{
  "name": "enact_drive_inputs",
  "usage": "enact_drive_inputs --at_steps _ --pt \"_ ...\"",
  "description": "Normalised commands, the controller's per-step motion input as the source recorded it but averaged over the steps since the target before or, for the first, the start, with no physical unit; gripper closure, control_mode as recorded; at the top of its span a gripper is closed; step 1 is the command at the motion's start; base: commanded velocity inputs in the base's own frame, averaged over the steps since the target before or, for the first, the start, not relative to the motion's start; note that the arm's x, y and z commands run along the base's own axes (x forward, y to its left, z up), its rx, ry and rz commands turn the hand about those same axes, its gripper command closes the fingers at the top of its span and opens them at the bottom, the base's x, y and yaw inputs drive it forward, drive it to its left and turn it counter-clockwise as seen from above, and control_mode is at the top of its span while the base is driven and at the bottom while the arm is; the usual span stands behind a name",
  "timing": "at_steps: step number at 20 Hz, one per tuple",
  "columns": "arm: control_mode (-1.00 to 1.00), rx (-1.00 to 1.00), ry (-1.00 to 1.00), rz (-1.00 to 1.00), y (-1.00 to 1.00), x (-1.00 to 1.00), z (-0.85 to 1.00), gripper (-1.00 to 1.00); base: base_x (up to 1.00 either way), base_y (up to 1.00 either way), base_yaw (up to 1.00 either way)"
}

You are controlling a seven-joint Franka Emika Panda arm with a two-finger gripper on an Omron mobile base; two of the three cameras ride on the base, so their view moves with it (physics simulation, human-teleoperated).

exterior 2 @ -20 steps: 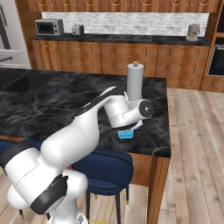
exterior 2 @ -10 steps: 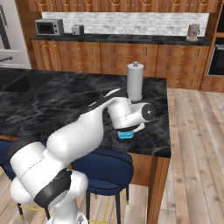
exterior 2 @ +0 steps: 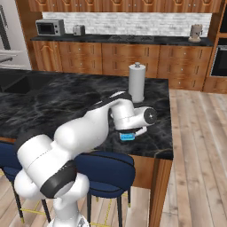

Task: Stack the yogurt containers by placing the smaller containers on top of the larger containers.

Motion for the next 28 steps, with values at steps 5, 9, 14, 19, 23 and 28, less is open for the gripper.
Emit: enact_drive_inputs --at_steps 5,9,14,19,23,28 --pt "-1.0 0.0 0.0 0.0 -0.13 0.07 -0.14 1.0 0.0 0.0 0.0" --pt "-1.0 0.0 0.0 0.0 -0.13 0.1 -0.14 1.0 0.0 0.0 0.0" --pt "-1.0 0.0 0.0 0.0 -0.01 0.23 -0.13 1.0 0.0 0.0 0.0" --pt "-1.0 0.0 0.0 0.0 0.0 0.32 -0.09 1.0 0.0 0.0 0.0" --pt "-1.0 0.0 0.0 0.0 -0.08 0.27 -0.11 1.0 0.0 0.0 0.0" --pt "-1.0 0.0 0.0 0.0 -0.12 0.21 -0.16 1.0 0.0 0.0 0.0"
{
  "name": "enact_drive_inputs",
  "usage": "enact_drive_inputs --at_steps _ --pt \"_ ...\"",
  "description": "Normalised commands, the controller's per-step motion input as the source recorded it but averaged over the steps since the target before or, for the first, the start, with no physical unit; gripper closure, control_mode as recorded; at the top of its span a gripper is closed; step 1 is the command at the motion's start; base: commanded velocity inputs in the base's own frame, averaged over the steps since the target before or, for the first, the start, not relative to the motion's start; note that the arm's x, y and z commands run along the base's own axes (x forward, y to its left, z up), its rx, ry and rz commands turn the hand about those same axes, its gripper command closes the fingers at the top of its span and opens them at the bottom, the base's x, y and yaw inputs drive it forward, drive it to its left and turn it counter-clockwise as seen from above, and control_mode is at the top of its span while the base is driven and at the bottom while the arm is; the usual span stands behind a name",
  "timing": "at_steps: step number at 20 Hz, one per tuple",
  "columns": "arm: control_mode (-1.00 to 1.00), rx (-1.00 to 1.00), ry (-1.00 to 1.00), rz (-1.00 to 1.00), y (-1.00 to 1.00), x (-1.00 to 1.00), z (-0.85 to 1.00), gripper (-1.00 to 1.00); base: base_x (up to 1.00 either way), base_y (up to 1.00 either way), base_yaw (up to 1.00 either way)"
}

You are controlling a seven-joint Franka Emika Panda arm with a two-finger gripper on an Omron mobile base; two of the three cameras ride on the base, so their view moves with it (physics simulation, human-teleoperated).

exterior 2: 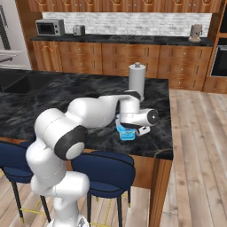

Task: Stack the yogurt containers by placing the smaller containers on top of the larger containers.

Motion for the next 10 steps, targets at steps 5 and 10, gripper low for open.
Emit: enact_drive_inputs --at_steps 5,10 --pt "-1.0 0.0 0.01 0.0 -0.1 0.17 -0.15 1.0 0.0 0.0 0.0" --pt "-1.0 0.0 0.03 0.0 -0.03 0.18 -0.12 1.0 0.0 0.0 0.0"
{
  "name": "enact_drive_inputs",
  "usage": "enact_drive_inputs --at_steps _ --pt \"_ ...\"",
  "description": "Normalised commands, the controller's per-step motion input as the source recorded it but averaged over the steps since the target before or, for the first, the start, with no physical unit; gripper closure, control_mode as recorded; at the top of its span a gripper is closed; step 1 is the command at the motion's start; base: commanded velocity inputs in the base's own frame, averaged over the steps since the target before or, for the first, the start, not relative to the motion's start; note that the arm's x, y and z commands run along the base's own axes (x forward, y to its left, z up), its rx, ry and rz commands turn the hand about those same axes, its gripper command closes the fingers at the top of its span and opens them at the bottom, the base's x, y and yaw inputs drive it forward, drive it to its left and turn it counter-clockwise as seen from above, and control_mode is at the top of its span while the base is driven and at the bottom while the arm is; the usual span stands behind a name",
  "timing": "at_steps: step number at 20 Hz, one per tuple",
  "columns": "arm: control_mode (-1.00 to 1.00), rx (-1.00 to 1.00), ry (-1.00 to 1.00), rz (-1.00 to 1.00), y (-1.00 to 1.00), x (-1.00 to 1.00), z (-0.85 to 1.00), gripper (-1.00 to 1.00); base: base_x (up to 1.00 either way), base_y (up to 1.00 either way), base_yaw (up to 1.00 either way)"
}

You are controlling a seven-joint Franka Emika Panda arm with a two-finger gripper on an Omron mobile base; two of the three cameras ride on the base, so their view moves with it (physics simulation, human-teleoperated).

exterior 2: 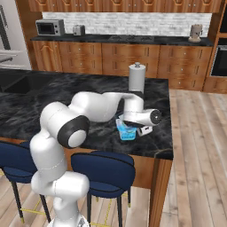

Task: Stack the yogurt containers by placing the smaller containers on top of the larger containers.

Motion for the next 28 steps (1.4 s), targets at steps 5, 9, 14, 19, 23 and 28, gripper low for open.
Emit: enact_drive_inputs --at_steps 5,9,14,19,23,28 --pt "-1.0 0.0 0.03 0.0 0.0 0.16 -0.06 1.0 0.0 0.0 0.0" --pt "-1.0 0.0 0.01 0.0 0.0 0.02 -0.05 1.0 0.0 0.0 0.0" --pt "-1.0 -0.02 0.02 0.0 0.01 0.0 -0.04 -1.0 0.0 0.0 0.0" --pt "-1.0 0.0 0.0 0.0 0.0 -0.19 -0.01 -1.0 0.0 0.0 0.0" --pt "-1.0 -0.04 0.0 0.02 0.06 -0.62 0.09 -1.0 0.0 0.0 0.0" --pt "-1.0 -0.17 0.0 0.07 0.36 -0.49 0.42 -1.0 0.0 0.0 0.0"
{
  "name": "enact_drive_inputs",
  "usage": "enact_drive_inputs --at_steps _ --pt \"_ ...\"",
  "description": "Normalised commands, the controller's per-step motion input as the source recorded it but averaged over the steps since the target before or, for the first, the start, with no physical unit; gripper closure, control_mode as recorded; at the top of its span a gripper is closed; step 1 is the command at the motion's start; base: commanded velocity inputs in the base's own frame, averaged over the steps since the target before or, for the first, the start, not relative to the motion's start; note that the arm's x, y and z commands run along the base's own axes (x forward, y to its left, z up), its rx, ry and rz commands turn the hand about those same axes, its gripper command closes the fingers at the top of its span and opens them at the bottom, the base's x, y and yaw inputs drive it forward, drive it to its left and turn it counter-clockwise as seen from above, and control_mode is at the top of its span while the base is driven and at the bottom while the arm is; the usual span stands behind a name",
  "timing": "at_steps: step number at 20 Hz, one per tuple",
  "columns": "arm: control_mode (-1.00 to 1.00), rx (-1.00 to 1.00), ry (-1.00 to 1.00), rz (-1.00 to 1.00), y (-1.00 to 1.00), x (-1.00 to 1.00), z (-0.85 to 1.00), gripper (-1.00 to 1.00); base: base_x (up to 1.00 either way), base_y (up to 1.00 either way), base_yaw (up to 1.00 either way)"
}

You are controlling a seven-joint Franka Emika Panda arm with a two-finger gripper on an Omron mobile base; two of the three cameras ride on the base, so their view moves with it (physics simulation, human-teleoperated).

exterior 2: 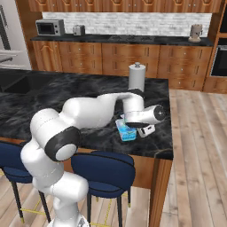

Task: Stack the yogurt containers by placing the smaller containers on top of the larger containers.

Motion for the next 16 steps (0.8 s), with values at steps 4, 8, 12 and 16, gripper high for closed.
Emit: enact_drive_inputs --at_steps 4,8,12,16 --pt "-1.0 -0.24 0.0 0.1 0.62 -0.28 0.43 -1.0 0.0 0.0 0.0" --pt "-1.0 -0.19 0.0 0.1 0.7 -0.29 0.27 -1.0 0.0 0.0 0.0" --pt "-1.0 -0.07 0.05 0.09 0.62 -0.36 0.14 -1.0 0.0 0.0 0.0" --pt "-1.0 -0.09 0.1 0.1 0.67 -0.1 0.2 -1.0 0.0 0.0 0.0"
